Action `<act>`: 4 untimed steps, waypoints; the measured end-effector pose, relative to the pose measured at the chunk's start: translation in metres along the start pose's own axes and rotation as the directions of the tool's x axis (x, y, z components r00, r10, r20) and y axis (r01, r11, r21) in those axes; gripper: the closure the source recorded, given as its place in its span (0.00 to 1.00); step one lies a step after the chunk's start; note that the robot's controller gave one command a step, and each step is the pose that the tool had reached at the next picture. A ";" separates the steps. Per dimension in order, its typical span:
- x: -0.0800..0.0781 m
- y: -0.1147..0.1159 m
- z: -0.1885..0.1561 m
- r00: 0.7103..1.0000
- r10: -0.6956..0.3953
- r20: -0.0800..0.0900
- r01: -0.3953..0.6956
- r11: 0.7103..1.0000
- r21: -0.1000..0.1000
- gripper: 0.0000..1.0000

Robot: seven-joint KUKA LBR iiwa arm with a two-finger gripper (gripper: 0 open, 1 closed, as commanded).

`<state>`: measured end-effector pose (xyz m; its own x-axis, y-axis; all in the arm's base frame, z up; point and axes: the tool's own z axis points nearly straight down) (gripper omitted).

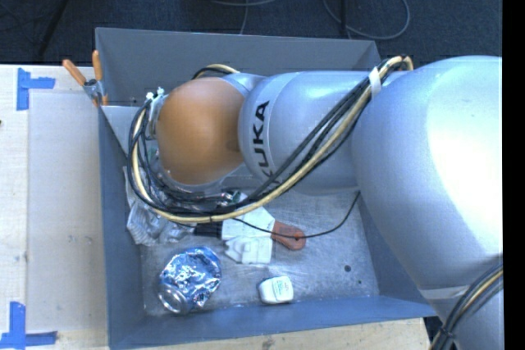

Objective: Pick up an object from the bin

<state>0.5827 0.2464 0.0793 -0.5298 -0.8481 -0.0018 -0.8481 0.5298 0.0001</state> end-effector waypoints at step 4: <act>0.005 -0.004 -0.131 1.000 -0.010 -0.006 0.010 1.000 -0.005 1.00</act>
Offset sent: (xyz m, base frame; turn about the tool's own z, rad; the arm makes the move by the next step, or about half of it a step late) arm 0.0000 -0.0034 0.1563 -0.0178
